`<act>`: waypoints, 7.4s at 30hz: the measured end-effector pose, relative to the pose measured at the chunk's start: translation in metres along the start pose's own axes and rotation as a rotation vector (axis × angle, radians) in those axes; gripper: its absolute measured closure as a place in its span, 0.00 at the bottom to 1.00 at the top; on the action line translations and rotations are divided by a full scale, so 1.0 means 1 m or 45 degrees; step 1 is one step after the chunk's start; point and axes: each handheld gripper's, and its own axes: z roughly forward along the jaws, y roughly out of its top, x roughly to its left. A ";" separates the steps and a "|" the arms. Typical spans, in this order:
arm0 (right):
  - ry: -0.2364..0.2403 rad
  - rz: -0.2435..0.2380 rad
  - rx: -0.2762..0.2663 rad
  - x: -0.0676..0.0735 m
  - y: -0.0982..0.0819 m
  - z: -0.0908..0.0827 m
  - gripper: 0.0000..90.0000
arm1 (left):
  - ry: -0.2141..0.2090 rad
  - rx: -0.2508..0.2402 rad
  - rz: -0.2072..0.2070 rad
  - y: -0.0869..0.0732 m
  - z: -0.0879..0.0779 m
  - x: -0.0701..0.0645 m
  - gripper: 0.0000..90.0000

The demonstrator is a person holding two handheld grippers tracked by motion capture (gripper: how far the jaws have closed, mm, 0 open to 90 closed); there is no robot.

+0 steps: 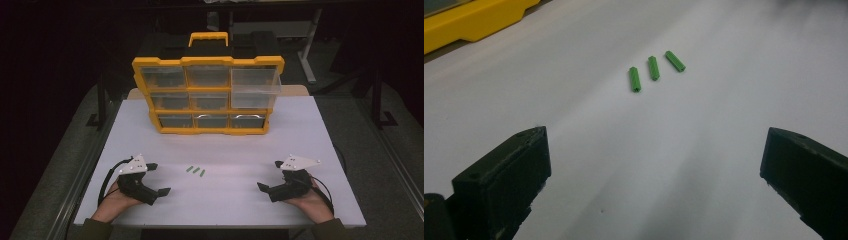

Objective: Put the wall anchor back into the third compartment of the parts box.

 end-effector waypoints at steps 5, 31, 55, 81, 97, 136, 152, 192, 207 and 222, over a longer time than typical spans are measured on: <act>0.009 -0.001 -0.004 0.001 0.000 0.001 0.02 | 0.003 -0.001 -0.007 0.001 0.001 -0.001 0.00; 0.021 0.012 -0.009 0.001 0.001 0.001 0.02 | -0.052 -0.007 0.004 0.034 0.020 0.006 0.00; 0.034 -0.002 -0.008 0.002 0.004 0.006 0.02 | -0.061 0.016 0.019 0.065 0.051 0.010 0.03; 0.037 0.002 -0.010 0.002 0.004 0.005 0.02 | -0.050 0.209 0.045 0.075 0.085 0.015 0.45; 0.038 0.000 -0.010 0.001 0.004 0.006 0.02 | -0.024 0.322 0.011 0.064 0.087 0.016 0.76; 0.050 -0.011 -0.001 0.002 0.004 0.007 0.02 | -0.096 0.354 0.025 0.071 0.086 0.020 0.95; 0.046 -0.004 -0.009 0.002 0.004 0.005 0.02 | -0.178 0.268 -0.019 0.102 0.073 0.018 0.94; 0.049 -0.004 -0.017 0.001 0.003 0.004 0.02 | -0.278 0.149 0.152 0.226 0.028 0.011 0.94; 0.055 0.008 -0.014 0.000 0.003 0.004 0.02 | -0.295 0.137 0.227 0.276 0.018 0.011 0.94; 0.059 0.008 -0.012 0.001 0.003 0.003 0.02 | -0.318 0.109 0.264 0.325 0.009 0.008 0.94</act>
